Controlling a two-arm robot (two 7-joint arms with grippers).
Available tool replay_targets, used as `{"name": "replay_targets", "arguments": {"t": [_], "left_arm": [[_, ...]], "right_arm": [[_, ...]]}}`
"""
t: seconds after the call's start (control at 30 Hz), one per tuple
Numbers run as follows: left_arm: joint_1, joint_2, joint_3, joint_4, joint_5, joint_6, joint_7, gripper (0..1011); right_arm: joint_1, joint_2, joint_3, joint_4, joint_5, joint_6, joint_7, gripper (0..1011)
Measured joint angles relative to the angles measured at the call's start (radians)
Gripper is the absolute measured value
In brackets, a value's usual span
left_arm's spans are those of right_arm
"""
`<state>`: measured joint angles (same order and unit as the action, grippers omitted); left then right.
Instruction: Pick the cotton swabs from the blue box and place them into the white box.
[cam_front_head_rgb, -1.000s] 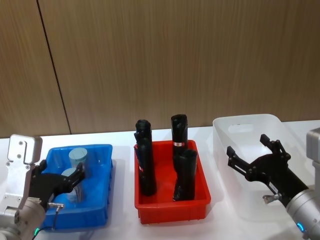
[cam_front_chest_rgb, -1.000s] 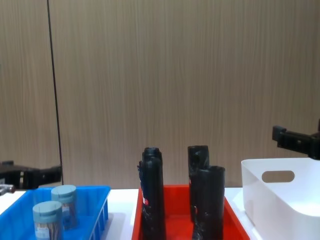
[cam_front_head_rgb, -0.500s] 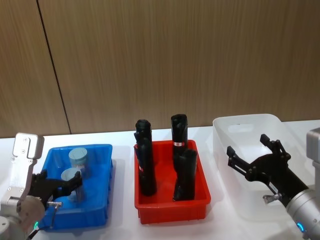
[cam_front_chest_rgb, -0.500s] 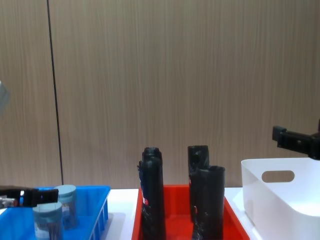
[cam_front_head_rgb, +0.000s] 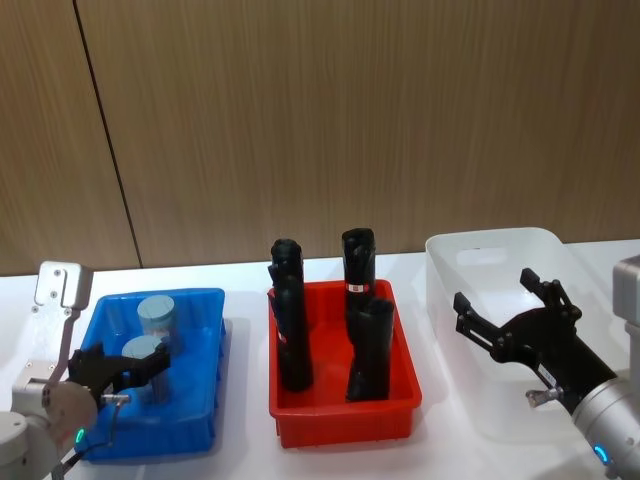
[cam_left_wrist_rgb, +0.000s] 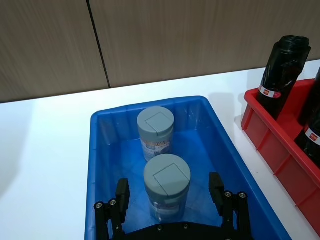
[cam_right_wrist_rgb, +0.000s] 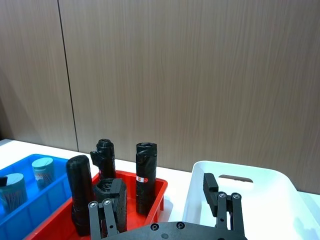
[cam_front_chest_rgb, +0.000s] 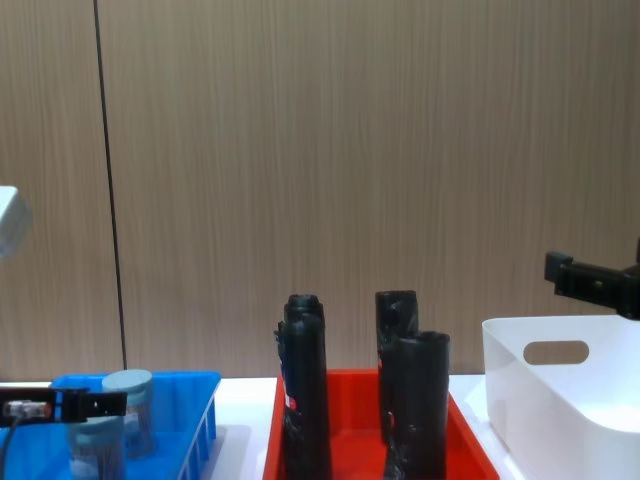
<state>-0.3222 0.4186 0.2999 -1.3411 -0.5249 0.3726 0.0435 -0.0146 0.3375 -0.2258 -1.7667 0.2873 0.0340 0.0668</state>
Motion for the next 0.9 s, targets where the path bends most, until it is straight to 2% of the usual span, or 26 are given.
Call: {"name": "replay_targets", "arguments": {"t": [0.53, 0.9], "left_arm": [[-0.069, -0.043, 0.007, 0.124, 0.013, -0.007, -0.053, 1004], [-0.102, -0.066, 0.019, 0.181, 0.05, -0.005, -0.066, 1004]], "right_arm": [[0.0, 0.0, 0.0, 0.0, 0.0, 0.0, 0.0, 1001], [0.0, 0.0, 0.0, 0.0, 0.0, 0.0, 0.0, 1001]]}}
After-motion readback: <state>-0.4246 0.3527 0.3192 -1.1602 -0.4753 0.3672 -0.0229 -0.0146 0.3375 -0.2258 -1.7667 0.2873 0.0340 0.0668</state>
